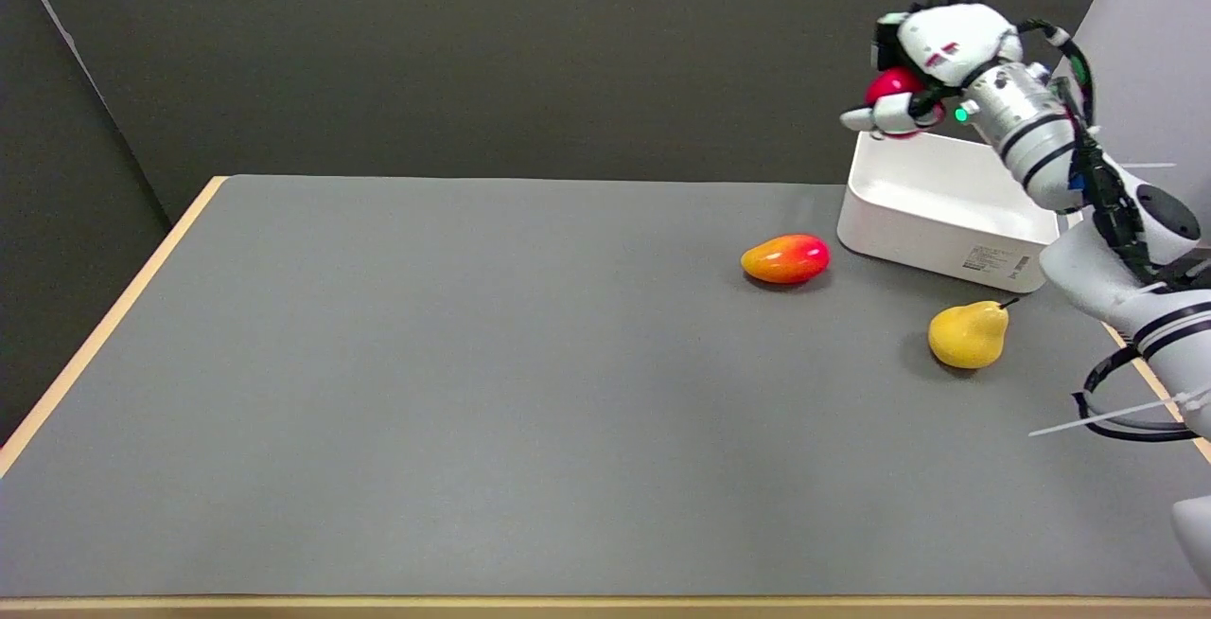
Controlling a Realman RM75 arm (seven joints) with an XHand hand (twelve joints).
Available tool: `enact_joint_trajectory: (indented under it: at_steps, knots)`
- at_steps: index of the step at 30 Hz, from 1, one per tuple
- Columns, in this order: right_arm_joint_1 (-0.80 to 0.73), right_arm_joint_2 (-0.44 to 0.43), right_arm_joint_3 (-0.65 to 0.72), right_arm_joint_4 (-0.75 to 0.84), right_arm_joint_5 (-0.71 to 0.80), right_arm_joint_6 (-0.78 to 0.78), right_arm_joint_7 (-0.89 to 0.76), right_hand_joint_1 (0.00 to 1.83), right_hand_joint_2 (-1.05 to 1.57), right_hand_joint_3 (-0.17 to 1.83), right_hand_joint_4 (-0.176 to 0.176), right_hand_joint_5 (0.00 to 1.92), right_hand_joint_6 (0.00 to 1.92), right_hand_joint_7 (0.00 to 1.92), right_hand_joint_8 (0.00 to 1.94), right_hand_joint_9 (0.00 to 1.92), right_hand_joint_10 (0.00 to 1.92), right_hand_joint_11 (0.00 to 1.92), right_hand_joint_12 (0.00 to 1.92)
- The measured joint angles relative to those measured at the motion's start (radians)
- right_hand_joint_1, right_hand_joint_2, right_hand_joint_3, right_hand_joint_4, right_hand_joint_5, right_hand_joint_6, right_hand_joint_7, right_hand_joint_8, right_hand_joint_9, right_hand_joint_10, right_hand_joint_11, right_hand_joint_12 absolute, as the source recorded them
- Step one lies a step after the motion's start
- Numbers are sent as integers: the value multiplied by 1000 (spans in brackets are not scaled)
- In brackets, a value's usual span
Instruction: Place the pomegranate into the white box.
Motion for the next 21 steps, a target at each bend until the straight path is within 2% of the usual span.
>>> enact_joint_trajectory:
  at_steps: [6, 10, 21]
  knots:
    - [15, 13, 31, -107, 11, -19, -7, 1337, 1120, 224, -146, 615, 1565, 866, 1275, 723, 1431, 742, 1806]
    - [24, 18, 46, -177, 19, -21, -10, 1333, 1164, 154, -138, 565, 1571, 799, 1294, 775, 1462, 769, 1790]
    - [59, 25, 68, -371, 44, 12, -15, 1334, 1170, 149, -147, 555, 1586, 800, 1303, 774, 1465, 743, 1799]
